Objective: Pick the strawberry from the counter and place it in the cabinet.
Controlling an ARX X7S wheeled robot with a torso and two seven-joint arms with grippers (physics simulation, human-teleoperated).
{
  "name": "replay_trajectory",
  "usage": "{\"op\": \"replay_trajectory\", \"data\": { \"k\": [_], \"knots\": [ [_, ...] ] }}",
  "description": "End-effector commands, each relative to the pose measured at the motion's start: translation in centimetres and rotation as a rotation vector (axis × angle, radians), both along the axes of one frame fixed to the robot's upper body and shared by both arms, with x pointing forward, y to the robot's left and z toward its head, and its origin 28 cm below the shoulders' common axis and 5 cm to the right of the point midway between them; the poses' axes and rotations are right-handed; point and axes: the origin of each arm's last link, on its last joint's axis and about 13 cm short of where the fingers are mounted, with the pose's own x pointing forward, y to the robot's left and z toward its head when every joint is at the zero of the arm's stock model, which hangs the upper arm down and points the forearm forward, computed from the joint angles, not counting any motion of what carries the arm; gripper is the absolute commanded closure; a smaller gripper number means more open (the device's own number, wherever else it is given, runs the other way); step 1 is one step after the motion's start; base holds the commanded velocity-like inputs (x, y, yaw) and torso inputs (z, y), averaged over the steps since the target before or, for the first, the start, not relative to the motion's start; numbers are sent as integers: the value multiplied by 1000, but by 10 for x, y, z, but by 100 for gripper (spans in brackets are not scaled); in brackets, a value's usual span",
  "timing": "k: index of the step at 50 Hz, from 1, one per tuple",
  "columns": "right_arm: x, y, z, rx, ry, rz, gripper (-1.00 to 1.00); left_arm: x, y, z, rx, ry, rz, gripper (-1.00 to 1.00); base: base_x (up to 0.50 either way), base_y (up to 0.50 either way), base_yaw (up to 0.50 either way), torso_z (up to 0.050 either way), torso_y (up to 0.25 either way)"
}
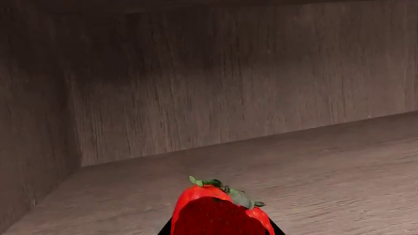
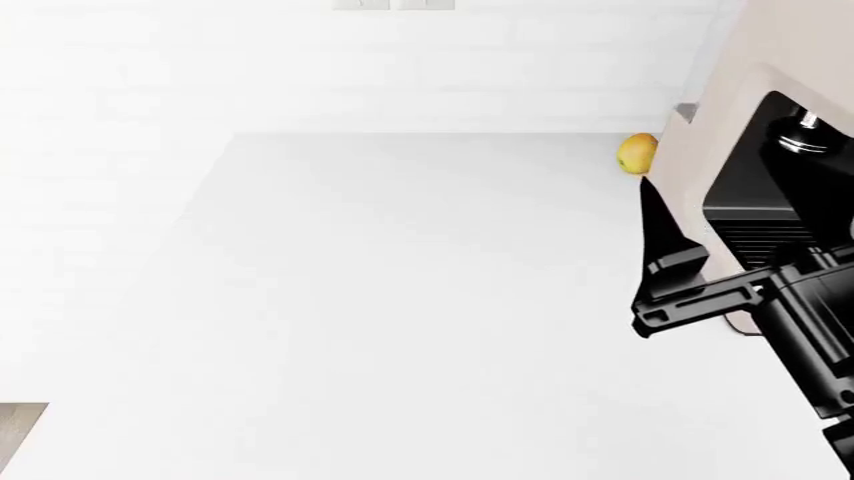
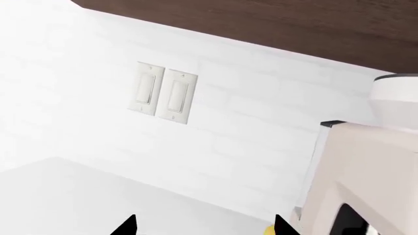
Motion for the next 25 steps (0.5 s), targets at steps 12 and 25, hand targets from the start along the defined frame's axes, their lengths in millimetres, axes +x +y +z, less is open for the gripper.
{"op": "replay_trajectory", "data": {
  "k": [12,25],
  "knots": [
    [-1,-1,-2,4,1,-2,-100,0,-5,1,20,-5,-2,100,0,0,0,0,0],
    [1,-1,-3,3,6,-3,-100,3,-6,-2,24,2,-8,100,0,0,0,0,0]
  ]
}}
